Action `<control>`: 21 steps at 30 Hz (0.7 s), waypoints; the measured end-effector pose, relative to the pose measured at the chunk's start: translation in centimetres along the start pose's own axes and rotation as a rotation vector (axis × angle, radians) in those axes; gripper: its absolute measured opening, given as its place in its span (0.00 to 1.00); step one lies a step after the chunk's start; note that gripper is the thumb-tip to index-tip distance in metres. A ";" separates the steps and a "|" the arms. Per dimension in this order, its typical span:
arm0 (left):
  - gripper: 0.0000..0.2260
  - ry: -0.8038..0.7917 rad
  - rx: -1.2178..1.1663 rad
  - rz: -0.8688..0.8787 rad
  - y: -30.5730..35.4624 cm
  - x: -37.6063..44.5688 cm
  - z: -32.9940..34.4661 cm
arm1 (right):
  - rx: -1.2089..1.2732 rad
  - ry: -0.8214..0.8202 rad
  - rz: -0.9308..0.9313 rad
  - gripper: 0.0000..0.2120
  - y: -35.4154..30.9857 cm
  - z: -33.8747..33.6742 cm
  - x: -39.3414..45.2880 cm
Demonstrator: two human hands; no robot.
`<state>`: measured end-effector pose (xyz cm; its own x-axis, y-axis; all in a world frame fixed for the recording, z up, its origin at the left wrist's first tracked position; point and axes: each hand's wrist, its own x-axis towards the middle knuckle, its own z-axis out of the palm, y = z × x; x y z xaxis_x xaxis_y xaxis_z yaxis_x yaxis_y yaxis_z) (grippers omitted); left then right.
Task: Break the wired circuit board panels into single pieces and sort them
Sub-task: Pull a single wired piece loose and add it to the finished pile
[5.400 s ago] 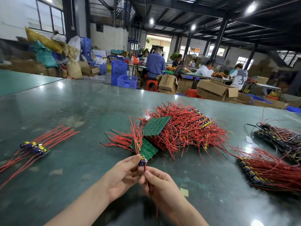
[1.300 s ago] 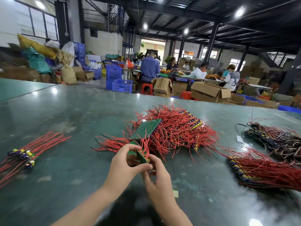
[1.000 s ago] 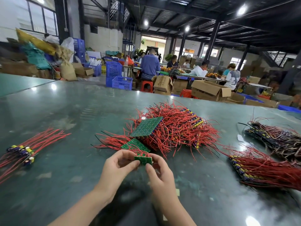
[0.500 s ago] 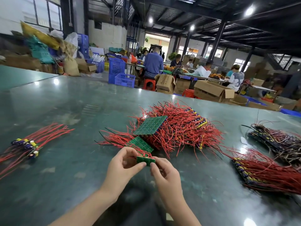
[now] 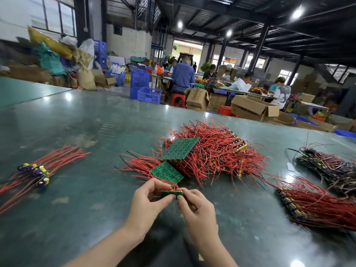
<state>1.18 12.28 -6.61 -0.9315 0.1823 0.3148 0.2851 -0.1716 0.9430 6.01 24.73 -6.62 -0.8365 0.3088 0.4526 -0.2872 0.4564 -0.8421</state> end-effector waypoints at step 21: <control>0.11 0.168 -0.112 -0.126 0.4 1.0 -0.3 | 0.041 0.167 -0.118 0.27 0.0 0.7 -0.2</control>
<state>0.33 12.09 -5.96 -0.9852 0.0473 0.1646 0.1464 -0.2658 0.9529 5.87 24.04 -6.92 -0.7079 0.3907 0.5884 -0.4006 0.4641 -0.7900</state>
